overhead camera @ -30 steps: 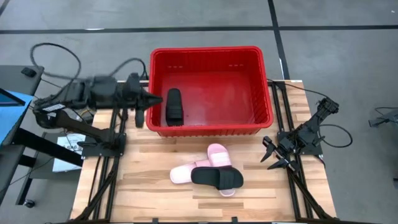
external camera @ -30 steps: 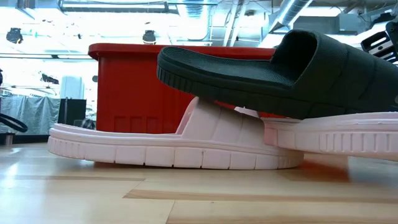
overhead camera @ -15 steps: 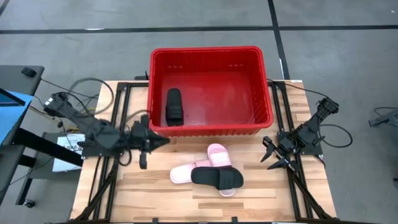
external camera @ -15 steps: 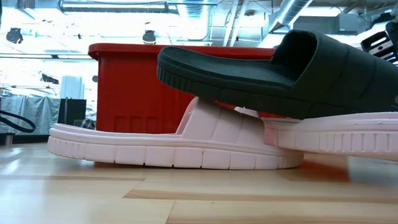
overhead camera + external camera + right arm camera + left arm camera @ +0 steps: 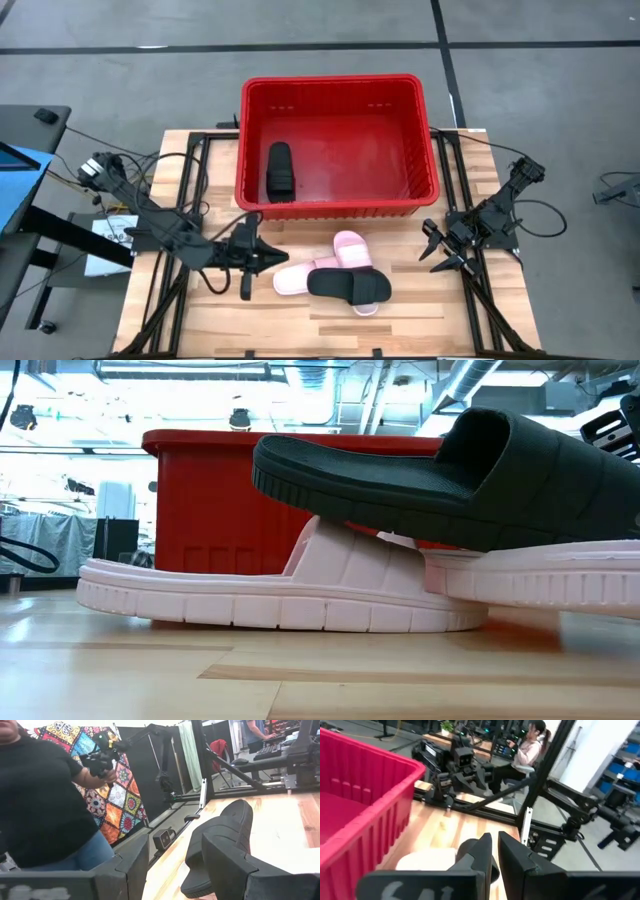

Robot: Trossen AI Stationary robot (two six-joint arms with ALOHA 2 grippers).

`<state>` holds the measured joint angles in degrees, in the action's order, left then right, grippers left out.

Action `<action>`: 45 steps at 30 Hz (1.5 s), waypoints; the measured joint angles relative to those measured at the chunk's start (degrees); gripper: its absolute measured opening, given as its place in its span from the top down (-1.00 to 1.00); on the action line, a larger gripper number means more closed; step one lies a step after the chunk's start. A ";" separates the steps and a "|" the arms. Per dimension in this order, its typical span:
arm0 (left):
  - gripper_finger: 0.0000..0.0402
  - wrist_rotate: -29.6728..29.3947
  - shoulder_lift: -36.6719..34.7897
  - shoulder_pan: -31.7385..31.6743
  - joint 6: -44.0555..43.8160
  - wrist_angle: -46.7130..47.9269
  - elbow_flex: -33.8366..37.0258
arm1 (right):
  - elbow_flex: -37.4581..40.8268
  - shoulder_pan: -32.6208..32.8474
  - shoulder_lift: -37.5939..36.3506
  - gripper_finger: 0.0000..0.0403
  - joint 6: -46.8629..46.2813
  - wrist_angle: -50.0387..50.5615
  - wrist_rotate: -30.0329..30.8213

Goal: Pick and place slides into bin
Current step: Put the black slide into the red container

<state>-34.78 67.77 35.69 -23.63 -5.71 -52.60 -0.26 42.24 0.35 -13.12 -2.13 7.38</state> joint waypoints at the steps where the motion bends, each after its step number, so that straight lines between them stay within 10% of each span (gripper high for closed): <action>1: 0.90 0.21 0.18 0.02 0.10 0.06 0.00 | -0.02 0.01 -0.02 0.14 0.01 -0.01 0.02; 24: 0.90 2.91 0.89 -0.03 18.21 1.01 0.00 | -0.02 0.00 -0.02 0.14 0.00 0.00 0.00; 45: 0.68 0.92 7.96 -3.35 -24.86 5.29 -3.92 | 0.00 0.00 0.00 0.14 0.01 -0.02 -0.01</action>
<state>-33.86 75.74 32.34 -48.49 -0.42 -56.52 -0.26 42.24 0.35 -13.11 -2.15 7.38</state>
